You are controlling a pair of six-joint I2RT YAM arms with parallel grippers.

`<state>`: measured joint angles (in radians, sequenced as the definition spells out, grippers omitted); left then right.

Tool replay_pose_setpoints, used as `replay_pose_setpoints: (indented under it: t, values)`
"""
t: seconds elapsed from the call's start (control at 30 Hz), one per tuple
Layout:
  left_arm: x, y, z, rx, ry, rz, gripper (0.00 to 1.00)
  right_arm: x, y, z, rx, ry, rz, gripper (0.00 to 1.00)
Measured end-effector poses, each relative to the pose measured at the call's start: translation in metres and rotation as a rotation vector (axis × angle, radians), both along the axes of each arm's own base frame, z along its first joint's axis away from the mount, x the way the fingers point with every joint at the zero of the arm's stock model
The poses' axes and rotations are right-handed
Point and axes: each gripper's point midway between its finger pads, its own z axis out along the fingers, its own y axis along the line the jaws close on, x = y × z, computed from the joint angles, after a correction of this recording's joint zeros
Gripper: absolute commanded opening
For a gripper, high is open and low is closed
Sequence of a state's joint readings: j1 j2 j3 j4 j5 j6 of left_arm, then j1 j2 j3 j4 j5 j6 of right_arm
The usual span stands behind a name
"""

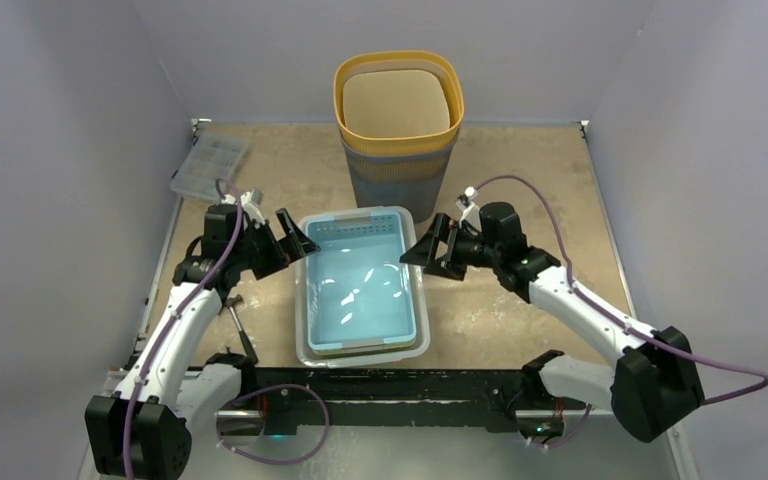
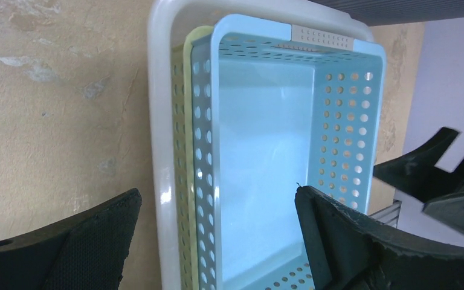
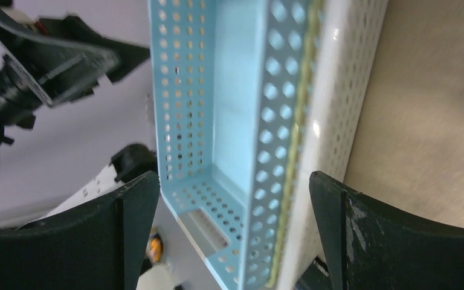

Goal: Turn the large container upside down
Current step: Move the multiple containers to the center of the board.

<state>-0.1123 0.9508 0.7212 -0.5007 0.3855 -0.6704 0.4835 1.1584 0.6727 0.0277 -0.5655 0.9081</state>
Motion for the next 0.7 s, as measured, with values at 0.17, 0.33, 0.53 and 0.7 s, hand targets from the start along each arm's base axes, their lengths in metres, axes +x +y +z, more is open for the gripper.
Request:
replay_pose_setpoints:
  t: [0.17,0.33,0.53,0.7]
  values:
    - [-0.007,0.003,-0.001,0.014,0.014,0.009,0.98,0.018,-0.016,0.022,-0.102,-0.143,-0.076,0.98]
    - [-0.013,0.006,-0.005,0.032,0.037,0.013,0.98,-0.013,-0.035,0.0,-0.168,-0.117,-0.044,0.99]
    - [-0.018,0.009,-0.008,0.049,0.055,0.016,0.98,-0.077,-0.048,-0.019,-0.111,-0.053,0.065,0.97]
    - [-0.02,0.01,-0.012,0.063,0.064,0.006,0.97,-0.104,-0.047,-0.02,-0.031,-0.033,0.133,0.94]
